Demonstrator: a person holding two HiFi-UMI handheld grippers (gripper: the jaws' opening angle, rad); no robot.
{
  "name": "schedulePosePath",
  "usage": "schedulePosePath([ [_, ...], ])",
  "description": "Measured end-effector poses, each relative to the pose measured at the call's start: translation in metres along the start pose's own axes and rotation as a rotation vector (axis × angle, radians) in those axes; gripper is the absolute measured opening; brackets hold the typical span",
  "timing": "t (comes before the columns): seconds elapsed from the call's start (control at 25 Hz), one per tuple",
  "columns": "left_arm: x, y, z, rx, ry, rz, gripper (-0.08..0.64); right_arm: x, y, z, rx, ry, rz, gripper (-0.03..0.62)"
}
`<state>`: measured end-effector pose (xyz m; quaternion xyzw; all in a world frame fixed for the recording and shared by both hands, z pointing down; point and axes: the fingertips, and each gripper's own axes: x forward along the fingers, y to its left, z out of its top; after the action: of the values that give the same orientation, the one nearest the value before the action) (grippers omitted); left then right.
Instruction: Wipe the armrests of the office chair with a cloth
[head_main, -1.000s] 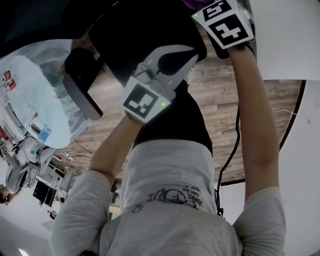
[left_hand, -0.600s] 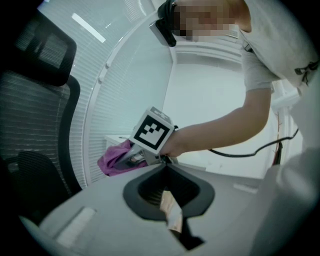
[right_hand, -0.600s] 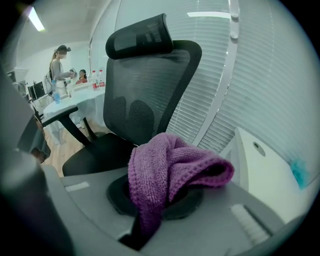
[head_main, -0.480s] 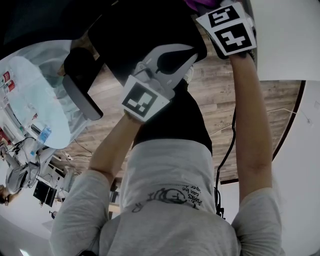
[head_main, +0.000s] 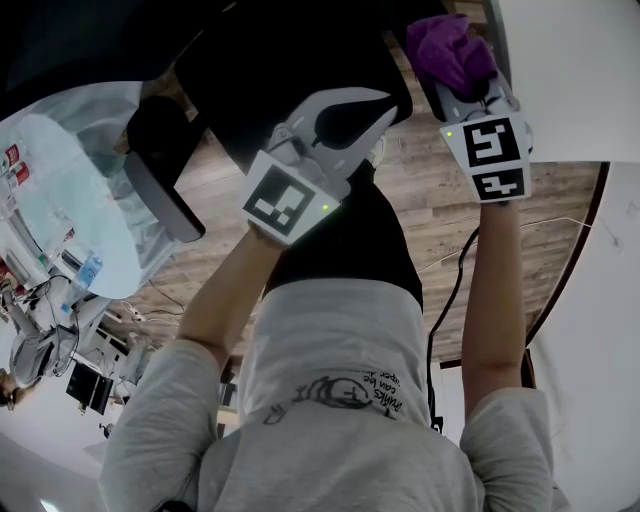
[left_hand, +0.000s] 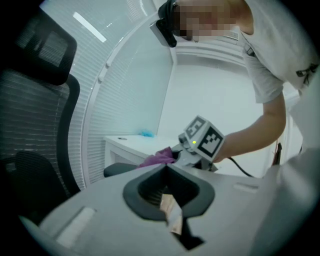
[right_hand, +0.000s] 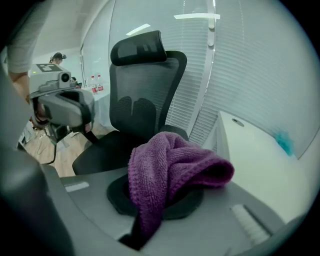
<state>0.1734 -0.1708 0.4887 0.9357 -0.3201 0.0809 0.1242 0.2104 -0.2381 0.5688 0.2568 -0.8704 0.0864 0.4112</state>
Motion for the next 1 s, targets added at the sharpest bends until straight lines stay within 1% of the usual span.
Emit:
schedulePosePath([
  [0.2,0.001,0.000,0.002,0.007,-0.010,-0.002,0.000,-0.035,0.018,-0.038,0.033,0.023,-0.007,0.032],
  [0.32,0.002,-0.001,0.002,0.005,-0.004,-0.002,0.000,-0.049,0.025,-0.052,0.056,0.008,-0.020,0.032],
  [0.48,0.003,-0.003,0.002,-0.005,-0.009,-0.001,0.000,-0.048,0.028,-0.054,0.063,-0.001,-0.032,0.031],
  [0.64,0.003,-0.006,0.005,0.007,-0.006,-0.009,0.000,-0.047,0.027,-0.051,0.062,-0.008,-0.055,0.032],
  [0.76,0.002,-0.009,0.015,0.012,-0.016,-0.008,0.000,-0.058,0.022,-0.042,0.057,-0.062,-0.121,0.032],
  [0.84,0.001,-0.009,0.025,0.020,-0.022,-0.006,0.000,-0.071,0.018,-0.031,0.081,-0.123,-0.162,0.032],
  [1.0,-0.002,-0.008,0.049,0.028,-0.054,0.006,0.000,-0.101,0.013,-0.006,0.111,-0.235,-0.209,0.031],
])
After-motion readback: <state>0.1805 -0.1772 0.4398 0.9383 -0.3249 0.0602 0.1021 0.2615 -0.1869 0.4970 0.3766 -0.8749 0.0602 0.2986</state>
